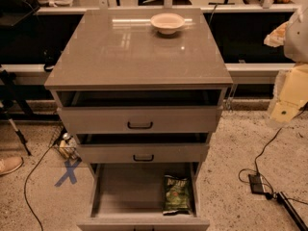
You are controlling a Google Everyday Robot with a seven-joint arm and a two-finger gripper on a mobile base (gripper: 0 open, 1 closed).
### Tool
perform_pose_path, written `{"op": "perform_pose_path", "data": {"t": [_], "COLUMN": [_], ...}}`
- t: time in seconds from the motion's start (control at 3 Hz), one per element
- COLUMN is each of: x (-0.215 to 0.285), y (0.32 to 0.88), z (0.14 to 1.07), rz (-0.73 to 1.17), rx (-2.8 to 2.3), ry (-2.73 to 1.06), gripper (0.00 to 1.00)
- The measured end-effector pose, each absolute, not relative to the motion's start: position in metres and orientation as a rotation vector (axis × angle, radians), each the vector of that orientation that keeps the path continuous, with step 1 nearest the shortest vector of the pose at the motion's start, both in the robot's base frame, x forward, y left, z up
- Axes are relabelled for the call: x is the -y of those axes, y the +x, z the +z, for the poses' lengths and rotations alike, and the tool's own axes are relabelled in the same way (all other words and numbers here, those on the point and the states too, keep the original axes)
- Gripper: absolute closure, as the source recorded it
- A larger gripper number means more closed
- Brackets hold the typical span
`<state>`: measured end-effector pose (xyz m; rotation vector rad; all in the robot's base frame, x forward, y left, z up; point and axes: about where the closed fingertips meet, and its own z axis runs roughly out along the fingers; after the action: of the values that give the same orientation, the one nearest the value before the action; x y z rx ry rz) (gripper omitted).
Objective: Pick green jalapeno chip bag from bottom drawer and place on counter
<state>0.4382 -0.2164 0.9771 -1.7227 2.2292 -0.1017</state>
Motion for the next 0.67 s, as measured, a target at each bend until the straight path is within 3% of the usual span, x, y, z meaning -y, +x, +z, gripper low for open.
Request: {"op": "perform_pose_path", "data": {"t": [0.67], "x": [0.2237], "y": [0.441], "z": [0.9747], "rz": [-0.069], "rx": [-2.251], "ry": [-1.649], "gripper": [0.0]}}
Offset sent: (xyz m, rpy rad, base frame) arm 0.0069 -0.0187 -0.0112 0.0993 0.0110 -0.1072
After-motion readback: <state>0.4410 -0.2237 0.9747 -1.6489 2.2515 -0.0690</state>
